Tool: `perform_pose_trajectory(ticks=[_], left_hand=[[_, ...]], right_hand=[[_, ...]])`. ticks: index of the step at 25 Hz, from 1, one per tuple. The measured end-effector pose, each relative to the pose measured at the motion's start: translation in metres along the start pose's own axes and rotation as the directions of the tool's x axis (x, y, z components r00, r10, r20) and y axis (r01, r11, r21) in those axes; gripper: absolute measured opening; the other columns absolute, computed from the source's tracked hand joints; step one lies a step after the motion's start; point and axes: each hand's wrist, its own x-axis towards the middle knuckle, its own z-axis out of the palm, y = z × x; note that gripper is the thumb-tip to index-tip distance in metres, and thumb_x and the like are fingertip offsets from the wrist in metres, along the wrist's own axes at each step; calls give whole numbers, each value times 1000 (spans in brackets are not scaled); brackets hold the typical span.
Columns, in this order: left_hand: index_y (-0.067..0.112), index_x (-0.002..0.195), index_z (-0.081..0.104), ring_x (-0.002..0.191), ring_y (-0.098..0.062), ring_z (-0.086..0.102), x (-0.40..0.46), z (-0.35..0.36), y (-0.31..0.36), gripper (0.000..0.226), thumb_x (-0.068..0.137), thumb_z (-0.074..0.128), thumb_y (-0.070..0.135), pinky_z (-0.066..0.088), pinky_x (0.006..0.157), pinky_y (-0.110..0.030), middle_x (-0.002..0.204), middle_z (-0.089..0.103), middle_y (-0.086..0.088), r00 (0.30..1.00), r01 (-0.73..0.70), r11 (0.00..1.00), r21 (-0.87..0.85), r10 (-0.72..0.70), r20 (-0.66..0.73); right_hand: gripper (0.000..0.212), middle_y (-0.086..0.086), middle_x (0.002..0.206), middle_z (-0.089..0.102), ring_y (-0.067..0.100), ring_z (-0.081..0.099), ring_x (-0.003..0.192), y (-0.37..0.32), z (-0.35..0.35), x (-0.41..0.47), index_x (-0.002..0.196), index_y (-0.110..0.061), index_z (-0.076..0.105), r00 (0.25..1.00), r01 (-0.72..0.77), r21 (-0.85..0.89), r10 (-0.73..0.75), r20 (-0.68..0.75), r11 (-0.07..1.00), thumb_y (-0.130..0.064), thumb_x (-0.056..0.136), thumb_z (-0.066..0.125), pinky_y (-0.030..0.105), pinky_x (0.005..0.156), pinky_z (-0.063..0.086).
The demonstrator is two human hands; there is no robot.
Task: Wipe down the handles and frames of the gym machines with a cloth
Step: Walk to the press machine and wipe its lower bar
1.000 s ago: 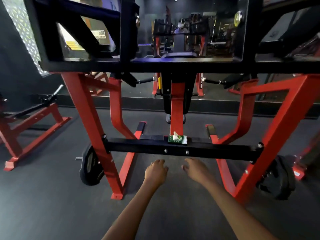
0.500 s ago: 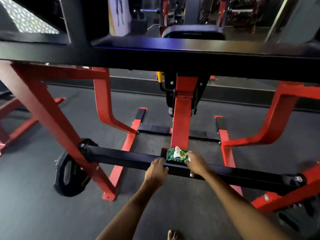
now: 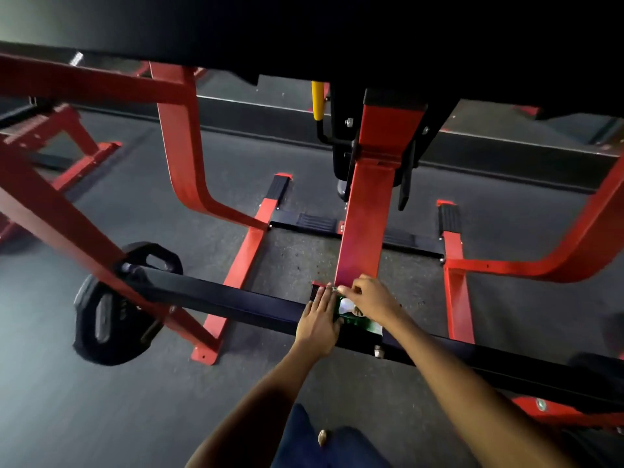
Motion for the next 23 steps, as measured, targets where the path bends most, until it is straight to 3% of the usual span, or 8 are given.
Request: perform_pose_trajectory(ticks=[3, 6, 9, 11, 14, 17, 19, 23], left_hand=[[15, 154, 9, 149, -15, 0, 3, 11, -3, 78, 84, 1, 48, 13, 120, -35, 162, 4, 1, 1000, -19, 1000, -12, 19, -14], [15, 154, 8, 148, -14, -1, 5, 16, -1, 82, 81, -5, 49, 10, 120, -38, 161, 3, 1, 1000, -22, 1000, -22, 21, -14], [15, 154, 7, 148, -13, -2, 5, 17, -2, 81, 82, -6, 49, 6, 120, -37, 161, 2, 2, 1000, -19, 999, -34, 19, 1], [16, 154, 5, 148, -13, -4, 4, 17, -4, 82, 81, -7, 50, 5, 119, -35, 161, -1, 3, 1000, -18, 1000, -13, 18, 17], [16, 154, 2, 148, -12, -6, 5, 13, -3, 68, 93, 3, 47, 4, 119, -35, 162, -4, 3, 999, -16, 1000, 24, 15, 43], [15, 154, 2, 148, -13, -6, 6, 12, -4, 59, 104, 27, 34, 7, 121, -37, 161, -4, 2, 998, -22, 999, 30, 20, 63], [15, 154, 2, 148, -13, -6, 7, 13, -6, 59, 104, 29, 33, 5, 121, -36, 161, -4, 2, 998, -30, 999, 31, 28, 65], [15, 154, 6, 148, -13, -3, 9, 15, -7, 58, 104, 29, 33, 9, 120, -37, 162, 0, 2, 998, -28, 998, 50, 26, 49]], right_hand=[[19, 9, 101, 60, 25, 54, 96, 7, -6, 2, 100, -10, 60, 999, 50, -263, -44, 29, 963, -17, 83, 65, 33, 76, 41], [51, 5, 117, 56, 23, 48, 111, 10, -4, 3, 131, -16, 50, 971, 239, -340, -217, 101, 910, 2, 83, 58, 33, 90, 41], [29, 1, 109, 62, 19, 55, 102, 7, -2, 2, 117, -20, 63, 948, 318, -347, -283, 147, 882, -14, 89, 58, 32, 88, 40], [15, 3, 97, 64, 19, 57, 88, 11, -2, 2, 100, -14, 67, 973, 222, -254, -198, 115, 941, -14, 90, 56, 30, 75, 42], [7, 3, 78, 52, 21, 50, 73, 21, -6, -1, 83, -11, 52, 999, 40, 25, -40, 6, 999, -5, 87, 52, 29, 58, 31], [19, 0, 85, 53, 20, 53, 78, 24, -7, -8, 94, -18, 54, 992, 99, 101, -107, 74, 990, -2, 83, 55, 27, 64, 40], [26, -1, 99, 58, 18, 57, 89, 24, -5, -6, 109, -16, 62, 980, 142, 10, -142, 141, 990, -5, 86, 59, 28, 74, 44], [9, 10, 86, 56, 22, 52, 79, 23, 3, -1, 91, -4, 57, 1000, 20, 68, -18, -23, 998, -8, 91, 49, 29, 61, 32]])
